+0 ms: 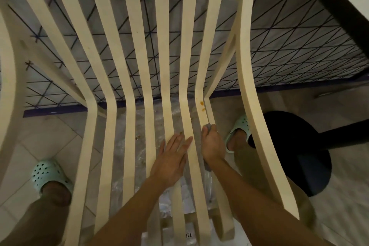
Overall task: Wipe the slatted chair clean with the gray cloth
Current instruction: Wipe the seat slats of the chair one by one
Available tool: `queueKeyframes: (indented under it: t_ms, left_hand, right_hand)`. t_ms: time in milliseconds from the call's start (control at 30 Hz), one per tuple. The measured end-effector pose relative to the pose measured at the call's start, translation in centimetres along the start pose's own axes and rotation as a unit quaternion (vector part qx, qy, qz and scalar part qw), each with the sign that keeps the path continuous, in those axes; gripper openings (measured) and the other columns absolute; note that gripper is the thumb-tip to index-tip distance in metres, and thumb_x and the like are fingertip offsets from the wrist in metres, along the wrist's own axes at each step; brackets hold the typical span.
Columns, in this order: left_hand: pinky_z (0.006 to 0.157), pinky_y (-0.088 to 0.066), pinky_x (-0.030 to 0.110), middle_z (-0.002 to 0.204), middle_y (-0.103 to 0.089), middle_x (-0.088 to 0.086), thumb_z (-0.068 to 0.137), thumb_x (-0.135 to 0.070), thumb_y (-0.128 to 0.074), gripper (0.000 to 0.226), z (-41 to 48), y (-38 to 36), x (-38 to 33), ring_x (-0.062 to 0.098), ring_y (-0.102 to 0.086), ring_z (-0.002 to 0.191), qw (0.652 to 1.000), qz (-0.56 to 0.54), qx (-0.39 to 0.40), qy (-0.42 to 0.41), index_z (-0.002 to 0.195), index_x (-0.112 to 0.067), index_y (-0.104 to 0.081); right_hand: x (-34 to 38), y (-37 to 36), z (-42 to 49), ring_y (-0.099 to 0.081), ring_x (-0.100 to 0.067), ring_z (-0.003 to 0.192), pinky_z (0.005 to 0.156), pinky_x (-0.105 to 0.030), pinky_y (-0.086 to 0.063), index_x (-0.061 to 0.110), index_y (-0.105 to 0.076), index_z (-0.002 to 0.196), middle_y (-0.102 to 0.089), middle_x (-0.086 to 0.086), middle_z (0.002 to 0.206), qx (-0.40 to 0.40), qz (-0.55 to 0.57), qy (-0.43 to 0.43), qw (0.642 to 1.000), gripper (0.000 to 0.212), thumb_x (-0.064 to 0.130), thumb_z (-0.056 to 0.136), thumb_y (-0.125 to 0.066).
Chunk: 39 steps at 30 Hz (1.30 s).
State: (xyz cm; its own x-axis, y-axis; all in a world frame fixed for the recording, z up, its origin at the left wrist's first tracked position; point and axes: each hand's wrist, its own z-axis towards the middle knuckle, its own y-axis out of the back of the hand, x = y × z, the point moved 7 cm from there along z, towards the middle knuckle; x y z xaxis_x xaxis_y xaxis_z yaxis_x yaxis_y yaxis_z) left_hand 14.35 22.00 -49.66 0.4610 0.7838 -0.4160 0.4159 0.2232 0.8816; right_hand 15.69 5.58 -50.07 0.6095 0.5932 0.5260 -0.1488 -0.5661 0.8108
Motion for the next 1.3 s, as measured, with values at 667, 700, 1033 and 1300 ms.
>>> queueKeyframes:
  t_ms: [667,700,1033,1300]
  left_hand:
    - [0.110,-0.028,0.043,0.152,-0.037,-0.005,0.098,-0.039,-0.032,0.059,0.3,-0.5,-0.3,0.018,-0.025,0.145,0.999,0.042,-0.021,0.000,0.154,-0.031,-0.013]
    - [0.112,-0.024,0.043,0.155,-0.033,-0.005,0.099,-0.039,-0.029,0.059,0.2,-0.4,-0.3,0.017,-0.019,0.147,0.999,0.039,-0.015,0.004,0.154,-0.033,-0.007]
    - [0.120,0.003,0.047,0.162,0.005,-0.009,0.099,-0.042,-0.013,0.059,-1.7,-0.4,-1.4,0.010,0.022,0.144,0.999,0.028,-0.008,0.020,0.147,-0.038,0.022]
    - [0.112,-0.006,0.043,0.153,-0.038,-0.002,0.086,-0.051,-0.042,0.067,-8.6,-3.7,-3.7,0.018,-0.018,0.145,0.995,0.089,0.013,0.031,0.145,-0.019,-0.041]
  right_hand:
    - [7.0,-2.1,8.0,-0.053,-0.034,0.112,0.083,-0.042,-0.050,-0.002,-0.019,0.149,-0.046,-0.018,0.133,-0.033,-0.154,0.109,0.981,0.056,0.030,0.104,-0.033]
    - [6.9,-2.3,7.4,-0.049,-0.034,0.118,0.088,-0.043,-0.049,-0.004,-0.009,0.152,-0.040,-0.019,0.140,-0.026,-0.187,0.124,0.974,0.062,0.025,0.103,-0.035]
    - [3.1,-1.1,0.3,-0.032,-0.035,0.139,0.102,-0.044,-0.043,0.016,0.014,0.155,0.005,-0.014,0.163,0.092,-0.227,0.137,0.960,0.088,0.019,0.095,-0.051]
    - [-1.9,-0.3,-8.2,-0.030,-0.028,0.143,0.102,-0.035,-0.046,0.015,0.017,0.154,0.007,-0.013,0.163,0.074,-0.200,0.151,0.965,0.088,0.032,0.097,-0.049]
